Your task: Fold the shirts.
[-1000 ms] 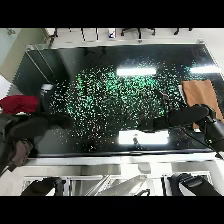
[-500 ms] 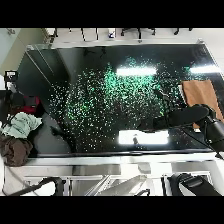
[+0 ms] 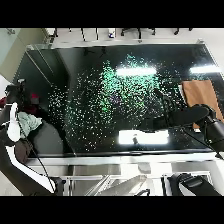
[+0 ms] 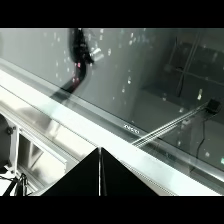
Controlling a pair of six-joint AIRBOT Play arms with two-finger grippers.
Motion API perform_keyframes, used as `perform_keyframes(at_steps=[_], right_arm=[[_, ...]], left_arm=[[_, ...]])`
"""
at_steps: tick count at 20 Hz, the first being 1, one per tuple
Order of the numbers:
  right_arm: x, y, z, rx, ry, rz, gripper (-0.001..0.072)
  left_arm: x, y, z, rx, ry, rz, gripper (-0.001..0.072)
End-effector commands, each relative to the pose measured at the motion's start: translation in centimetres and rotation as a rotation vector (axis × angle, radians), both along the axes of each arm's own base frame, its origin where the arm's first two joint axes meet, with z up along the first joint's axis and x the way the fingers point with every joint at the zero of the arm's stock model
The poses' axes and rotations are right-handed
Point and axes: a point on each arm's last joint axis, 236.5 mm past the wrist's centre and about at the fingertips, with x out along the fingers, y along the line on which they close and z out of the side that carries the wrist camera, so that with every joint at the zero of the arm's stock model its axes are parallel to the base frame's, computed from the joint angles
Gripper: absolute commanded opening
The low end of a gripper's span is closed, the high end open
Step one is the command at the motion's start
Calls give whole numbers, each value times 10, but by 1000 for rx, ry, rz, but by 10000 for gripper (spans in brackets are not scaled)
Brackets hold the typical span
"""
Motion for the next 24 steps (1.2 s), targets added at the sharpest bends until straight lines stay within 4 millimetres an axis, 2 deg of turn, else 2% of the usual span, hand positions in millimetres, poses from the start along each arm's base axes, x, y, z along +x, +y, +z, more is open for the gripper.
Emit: perform_keyframes(at_steps=[1, 3, 4, 6, 7, 9, 10, 11, 12, 13, 15, 18, 20, 21, 22, 23, 24], right_arm=[[0, 0, 0, 0, 0, 1, 23], [0, 0, 0, 0, 0, 0, 23], [0, 0, 0, 0, -1, 0, 23], [0, 0, 0, 0, -1, 0, 23], [0, 0, 0, 0, -1, 0, 23], [0, 0, 0, 0, -1, 0, 23], [0, 0, 0, 0, -1, 0, 22], [0, 0, 0, 0, -1, 0, 23], [0, 0, 0, 0, 0, 0, 23], [0, 0, 0, 0, 0, 0, 23], [0, 0, 1, 3, 0, 0, 23], [0, 0, 0, 3, 0, 0, 23], [0, 0, 0, 3, 0, -1, 23], [0, 0, 1, 3, 0, 0, 22], [0, 0, 0, 3, 0, 0, 23], [0, 0, 0, 3, 1, 0, 23], [0, 0, 1, 4, 2, -1, 24]], left_arm=[[-2, -7, 15, -15, 49, 38, 13], [15, -32, 66, -35, -49, 15, 13], [26, -53, 100, -57, -117, -10, 12], [44, -107, 187, -83, -289, -104, 13], [47, -145, 235, -108, -381, -165, 13], [37, -228, 315, -209, -543, -309, 13], [24, -271, 344, -272, -597, -387, 13], [9, -307, 358, -326, -617, -452, 12], [-8, -340, 360, -381, -607, -503, 13], [-24, -369, 352, -424, -571, -542, 13], [-54, -422, 314, -478, -451, -612, 13], [-100, -487, 227, -498, -225, -707, 14], [-130, -516, 166, -481, -72, -749, 13], [-143, -525, 143, -467, -11, -769, 15], [-153, -530, 125, -454, 37, -783, 186], [-158, -531, 116, -444, 70, -785, 540], [-161, -527, 115, -434, 101, -776, 700]])
